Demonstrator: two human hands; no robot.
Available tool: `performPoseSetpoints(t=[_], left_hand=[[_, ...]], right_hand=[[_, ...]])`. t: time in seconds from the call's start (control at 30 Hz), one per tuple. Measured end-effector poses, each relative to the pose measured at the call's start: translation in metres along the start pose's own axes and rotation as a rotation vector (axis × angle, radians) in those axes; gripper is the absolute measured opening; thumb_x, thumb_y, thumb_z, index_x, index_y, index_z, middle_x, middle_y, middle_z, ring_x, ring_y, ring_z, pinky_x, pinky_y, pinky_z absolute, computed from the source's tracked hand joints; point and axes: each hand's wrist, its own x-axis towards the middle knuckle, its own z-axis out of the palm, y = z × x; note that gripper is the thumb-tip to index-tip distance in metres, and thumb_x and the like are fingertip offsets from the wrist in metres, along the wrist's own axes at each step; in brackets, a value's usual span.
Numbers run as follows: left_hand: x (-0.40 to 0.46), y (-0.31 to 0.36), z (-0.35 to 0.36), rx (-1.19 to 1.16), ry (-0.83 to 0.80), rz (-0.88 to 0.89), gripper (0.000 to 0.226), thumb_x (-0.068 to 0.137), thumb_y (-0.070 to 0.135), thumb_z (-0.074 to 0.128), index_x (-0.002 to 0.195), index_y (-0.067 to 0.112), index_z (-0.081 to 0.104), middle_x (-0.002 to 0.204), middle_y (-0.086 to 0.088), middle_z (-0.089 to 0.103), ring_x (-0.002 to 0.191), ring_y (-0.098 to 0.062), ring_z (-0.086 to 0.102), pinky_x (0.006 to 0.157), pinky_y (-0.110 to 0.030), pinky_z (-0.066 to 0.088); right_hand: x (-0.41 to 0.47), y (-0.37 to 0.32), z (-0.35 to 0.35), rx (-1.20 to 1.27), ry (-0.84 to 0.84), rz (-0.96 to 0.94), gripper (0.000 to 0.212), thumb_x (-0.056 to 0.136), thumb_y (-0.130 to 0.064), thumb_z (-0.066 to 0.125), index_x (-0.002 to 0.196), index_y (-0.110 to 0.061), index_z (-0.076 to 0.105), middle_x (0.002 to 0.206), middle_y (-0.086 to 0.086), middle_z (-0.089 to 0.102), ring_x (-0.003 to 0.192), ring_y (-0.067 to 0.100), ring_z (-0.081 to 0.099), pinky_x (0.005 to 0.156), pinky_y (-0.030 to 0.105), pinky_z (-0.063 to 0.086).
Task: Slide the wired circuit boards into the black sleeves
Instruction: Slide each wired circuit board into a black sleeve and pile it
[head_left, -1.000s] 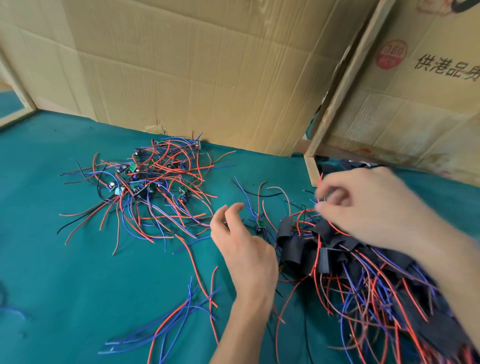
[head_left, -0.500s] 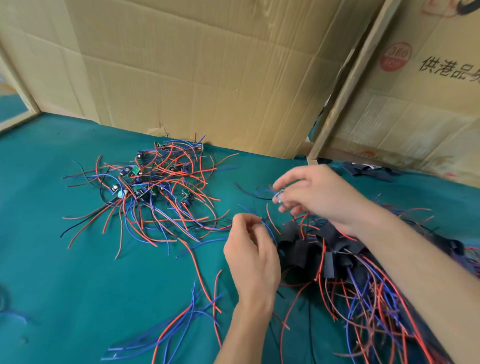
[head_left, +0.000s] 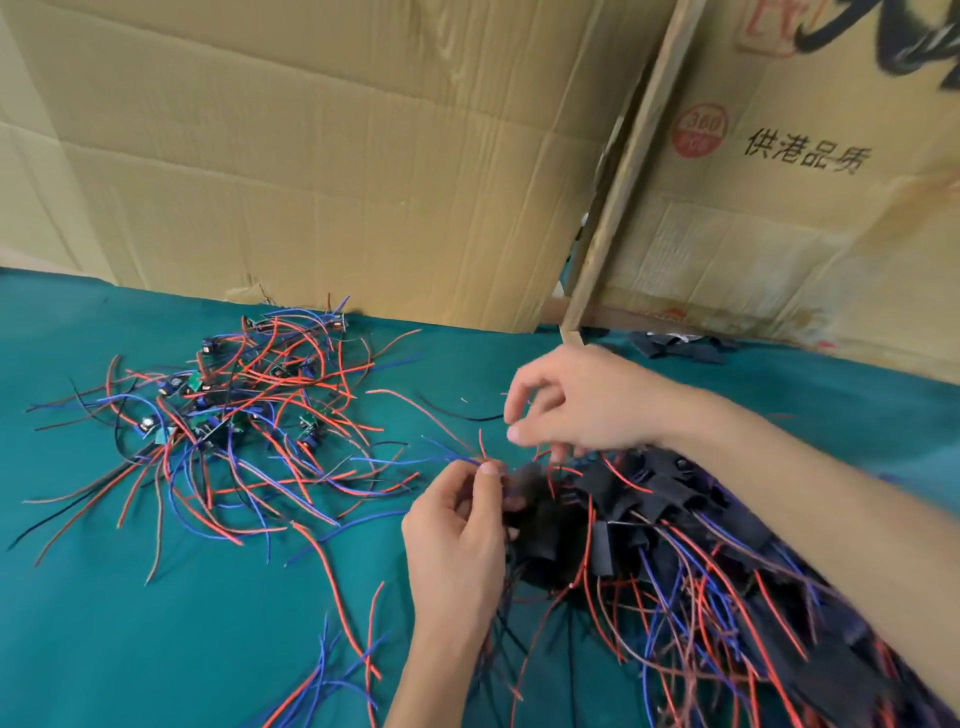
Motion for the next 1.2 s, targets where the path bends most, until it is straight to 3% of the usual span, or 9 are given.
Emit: performPoseSetpoints(t=[0.13,0.27,0.43,0.53,0.67,0.8,0.9,1.03,1.2], left_hand=[[0.001,-0.003,0.002,-0.004,0.026,-0.026,0.021,0.101,0.010,0.053,0.087,0.016,0.067,0.072,-0.002,0.071,0.060,-0.017,0.069,0.057,-0.031,0.052],[0.001,-0.001,0.002,0.030,-0.019,-0.033,0.020,0.090,0.017,0.051,0.093,0.033,0.063,0.067,-0.004,0.068,0.053,-0.016,0.062,0.054,-0.033,0.053],[0.001,0.002,0.002,0.058,-0.056,-0.040,0.038,0.073,0.021,0.047,0.099,0.045,0.062,0.068,-0.009,0.064,0.050,-0.024,0.055,0.052,-0.033,0.049],[0.000,0.002,0.003,0.048,-0.045,-0.039,0.037,0.074,0.020,0.046,0.097,0.042,0.064,0.071,-0.009,0.065,0.047,-0.021,0.053,0.048,-0.028,0.045],[-0.001,0.004,0.002,0.064,-0.023,-0.025,0.037,0.076,0.020,0.044,0.102,0.037,0.064,0.072,-0.004,0.066,0.054,-0.018,0.063,0.057,-0.025,0.051],[-0.001,0.005,0.000,0.032,0.005,-0.067,0.045,0.076,0.023,0.041,0.112,0.033,0.065,0.065,0.011,0.065,0.055,-0.008,0.061,0.059,-0.018,0.049],[-0.002,0.004,0.000,-0.010,0.032,-0.067,0.030,0.096,0.017,0.049,0.114,0.030,0.069,0.063,0.010,0.061,0.055,-0.009,0.057,0.061,-0.026,0.048],[-0.001,0.005,-0.001,0.011,0.086,0.014,0.021,0.102,0.016,0.055,0.108,0.027,0.072,0.064,0.005,0.063,0.058,-0.012,0.060,0.062,-0.027,0.050],[-0.003,0.006,-0.001,0.010,0.135,0.062,0.018,0.099,0.010,0.059,0.100,0.019,0.073,0.076,0.004,0.071,0.067,-0.010,0.066,0.069,-0.019,0.049]], right_hand=[[0.057,0.051,-0.052,-0.269,0.355,0.139,0.018,0.087,-0.007,0.060,0.080,-0.020,0.071,0.069,-0.010,0.070,0.085,0.018,0.073,0.071,0.021,0.046],[0.106,0.117,-0.063,-0.413,0.197,0.399,0.044,0.091,-0.006,0.057,0.135,-0.013,0.059,0.140,0.014,0.058,0.131,0.034,0.053,0.106,0.034,0.046],[0.124,0.140,-0.050,-0.420,0.139,0.438,0.064,0.091,-0.013,0.061,0.153,-0.013,0.043,0.156,0.014,0.046,0.141,0.037,0.043,0.114,0.038,0.041],[0.121,0.141,-0.049,-0.447,0.214,0.431,0.054,0.090,-0.009,0.063,0.143,-0.015,0.056,0.145,0.017,0.054,0.132,0.037,0.051,0.110,0.040,0.045],[0.106,0.129,-0.040,-0.687,0.231,0.402,0.033,0.091,-0.011,0.063,0.123,-0.017,0.065,0.127,0.018,0.060,0.111,0.042,0.062,0.081,0.038,0.052],[0.087,0.112,-0.034,-0.802,0.205,0.407,0.022,0.088,-0.014,0.069,0.110,-0.017,0.065,0.119,0.015,0.060,0.109,0.040,0.063,0.083,0.041,0.054],[0.068,0.092,-0.045,-0.543,0.296,0.360,0.014,0.084,-0.010,0.071,0.090,-0.022,0.071,0.107,0.011,0.070,0.100,0.035,0.068,0.088,0.037,0.056],[0.028,0.045,-0.046,-0.048,0.464,0.162,0.016,0.081,-0.004,0.074,0.077,-0.019,0.070,0.065,-0.002,0.070,0.067,0.023,0.073,0.057,0.023,0.046],[-0.038,-0.010,0.020,0.065,0.534,-0.047,0.012,0.076,-0.016,0.077,0.080,-0.024,0.068,0.066,-0.008,0.071,0.054,0.005,0.069,0.054,0.026,0.049]])
